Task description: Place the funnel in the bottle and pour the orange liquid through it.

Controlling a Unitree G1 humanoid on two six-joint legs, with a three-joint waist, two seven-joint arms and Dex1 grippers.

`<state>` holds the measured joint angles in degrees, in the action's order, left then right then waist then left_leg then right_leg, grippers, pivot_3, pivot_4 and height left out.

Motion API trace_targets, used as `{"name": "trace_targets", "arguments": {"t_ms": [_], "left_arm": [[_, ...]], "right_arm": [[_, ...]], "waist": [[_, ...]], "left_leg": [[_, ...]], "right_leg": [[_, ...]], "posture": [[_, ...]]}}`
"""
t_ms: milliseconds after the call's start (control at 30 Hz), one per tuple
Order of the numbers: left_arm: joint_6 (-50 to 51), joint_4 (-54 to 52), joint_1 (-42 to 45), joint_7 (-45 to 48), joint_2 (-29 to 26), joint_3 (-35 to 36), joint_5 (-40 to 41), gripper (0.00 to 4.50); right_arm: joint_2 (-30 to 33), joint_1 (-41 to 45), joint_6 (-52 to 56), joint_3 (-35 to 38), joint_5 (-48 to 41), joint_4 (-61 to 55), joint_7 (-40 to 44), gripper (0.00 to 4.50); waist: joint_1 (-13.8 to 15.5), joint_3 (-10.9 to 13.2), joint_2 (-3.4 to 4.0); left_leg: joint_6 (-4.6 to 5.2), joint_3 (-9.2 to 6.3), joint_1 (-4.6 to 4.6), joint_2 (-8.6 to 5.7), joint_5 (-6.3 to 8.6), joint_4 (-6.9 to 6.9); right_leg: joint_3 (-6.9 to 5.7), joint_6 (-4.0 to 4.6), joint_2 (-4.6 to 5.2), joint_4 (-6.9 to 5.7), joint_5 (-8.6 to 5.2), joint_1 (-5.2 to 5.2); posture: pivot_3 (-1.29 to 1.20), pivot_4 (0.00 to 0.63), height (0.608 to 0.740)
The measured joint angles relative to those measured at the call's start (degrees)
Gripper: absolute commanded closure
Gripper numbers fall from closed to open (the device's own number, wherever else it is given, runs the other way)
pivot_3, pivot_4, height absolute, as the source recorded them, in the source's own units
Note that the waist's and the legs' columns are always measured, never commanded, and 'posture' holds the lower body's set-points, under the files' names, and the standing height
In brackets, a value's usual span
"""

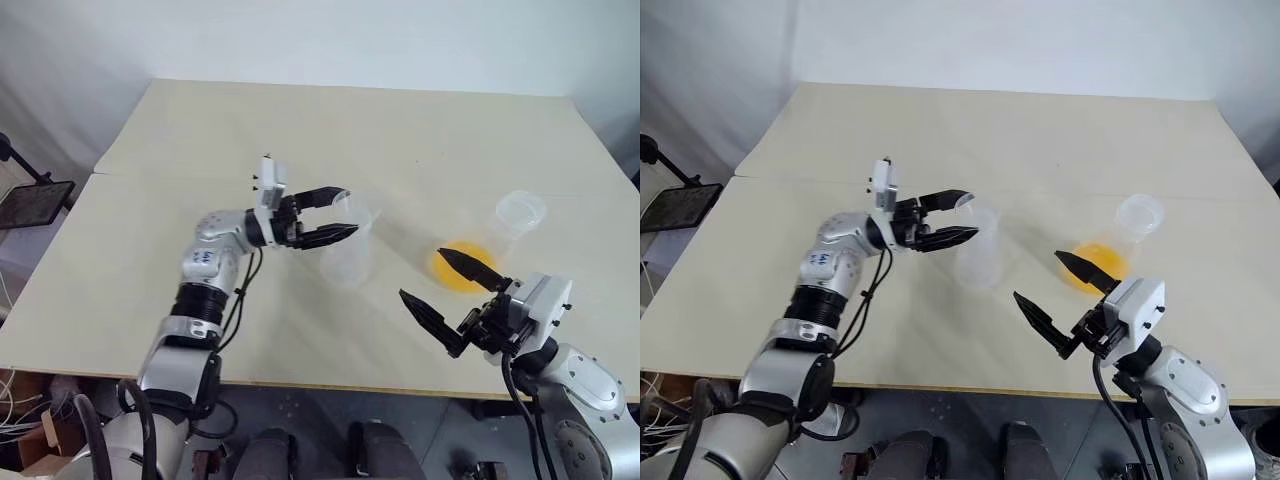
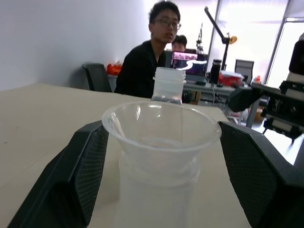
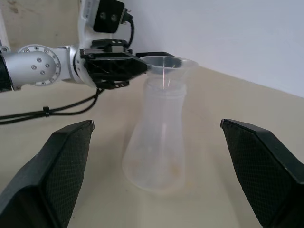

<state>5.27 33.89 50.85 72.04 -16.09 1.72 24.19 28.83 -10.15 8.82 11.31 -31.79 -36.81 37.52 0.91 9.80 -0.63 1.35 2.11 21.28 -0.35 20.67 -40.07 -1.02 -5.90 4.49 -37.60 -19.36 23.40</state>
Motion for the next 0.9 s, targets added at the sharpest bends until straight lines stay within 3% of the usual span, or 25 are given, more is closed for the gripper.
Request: {"name": "trace_targets", "arguments": {"t_ms": [100, 367, 567, 767, 900], "left_arm": [[0.13, -0.04, -0.11, 1.69, -2.0, -0.09, -0.03, 0.01], [-0.65, -2.54, -3.13, 6.88, -7.83, 0.92, 0.86, 0.01], [5.41, -11.47, -5.9, 7.95, -13.86, 2.92, 3.58, 0.01], [3.89, -10.29, -7.78, 7.56, -15.45, 2.95, 2.58, 0.01], [2.85, -10.33, -8.79, 6.81, -16.21, 3.99, 2.45, 0.01]], "right_arm": [[0.47, -0.83, 0.0, 1.41, -0.28, -0.05, 0.22, 0.0], [-0.01, -9.71, -0.96, 11.01, -0.94, -3.02, -1.11, 0.0], [-5.81, -21.95, -4.8, 20.08, -0.15, -4.14, -2.9, 0.0], [-8.35, -25.19, -7.12, 24.97, -0.08, -1.68, -4.22, 0.0], [-6.78, -23.22, -3.93, 25.81, -1.47, 0.02, -6.36, 0.0]], "waist": [[0.14, 0.0, 0.0], [0.4, 0.0, 0.0], [0.27, -0.01, 0.03], [0.19, -0.02, 0.05], [-0.35, -0.01, 0.05]], "left_leg": [[0.01, -0.01, 0.0, 0.0, 0.0, -0.02], [0.01, -0.03, 0.01, 0.0, 0.01, 0.04], [0.02, -0.01, -0.15, 0.0, 0.01, 0.07], [0.04, -0.02, -0.14, 0.0, 0.01, 0.1], [0.04, -0.02, -0.14, 0.01, 0.01, 0.11]], "right_leg": [[0.0, 0.0, 0.02, 0.02, 0.0, -0.02], [0.0, 0.0, 0.03, 0.01, 0.0, -0.01], [0.08, 0.0, 0.05, 0.08, 0.0, -0.17], [0.1, 0.0, 0.05, 0.1, 0.0, -0.15], [0.12, 0.0, 0.08, 0.1, 0.0, -0.14]], "posture": [[0.0, 0.15, 0.74], [0.0, 0.15, 0.74], [0.0, 0.15, 0.74], [0.0, 0.15, 0.74], [0.0, 0.15, 0.74]]}}
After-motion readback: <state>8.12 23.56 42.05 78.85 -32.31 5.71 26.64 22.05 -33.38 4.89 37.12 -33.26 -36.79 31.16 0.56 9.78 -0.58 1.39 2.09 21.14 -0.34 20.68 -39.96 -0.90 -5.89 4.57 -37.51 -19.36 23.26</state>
